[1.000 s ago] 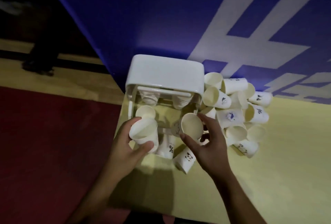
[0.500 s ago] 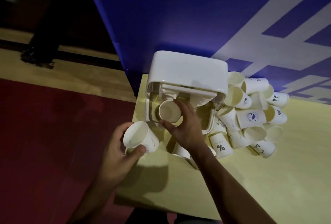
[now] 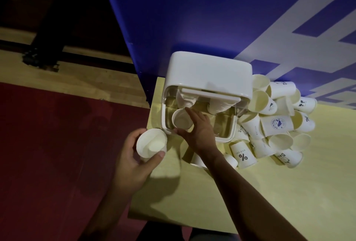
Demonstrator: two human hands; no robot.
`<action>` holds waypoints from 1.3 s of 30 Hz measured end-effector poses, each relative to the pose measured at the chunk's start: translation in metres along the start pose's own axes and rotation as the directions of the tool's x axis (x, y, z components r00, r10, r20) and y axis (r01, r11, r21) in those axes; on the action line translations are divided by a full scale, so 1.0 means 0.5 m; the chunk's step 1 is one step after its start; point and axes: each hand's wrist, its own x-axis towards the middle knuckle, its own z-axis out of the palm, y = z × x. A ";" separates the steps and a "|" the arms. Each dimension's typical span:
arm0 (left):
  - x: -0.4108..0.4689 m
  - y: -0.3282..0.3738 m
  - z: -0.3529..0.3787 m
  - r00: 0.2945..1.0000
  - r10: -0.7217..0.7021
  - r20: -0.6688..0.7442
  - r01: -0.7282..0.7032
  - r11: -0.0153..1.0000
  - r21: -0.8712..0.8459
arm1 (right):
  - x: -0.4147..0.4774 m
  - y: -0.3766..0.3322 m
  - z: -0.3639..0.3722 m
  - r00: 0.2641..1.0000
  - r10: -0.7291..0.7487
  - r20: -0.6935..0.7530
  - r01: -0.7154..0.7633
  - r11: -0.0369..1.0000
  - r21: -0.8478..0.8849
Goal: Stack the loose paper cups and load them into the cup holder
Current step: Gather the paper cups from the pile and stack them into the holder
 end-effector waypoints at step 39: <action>0.190 -0.064 0.172 0.984 0.052 0.171 -0.139 0.824 0.549 | -0.007 0.060 -0.013 0.994 0.064 0.088 -0.081 0.973 0.215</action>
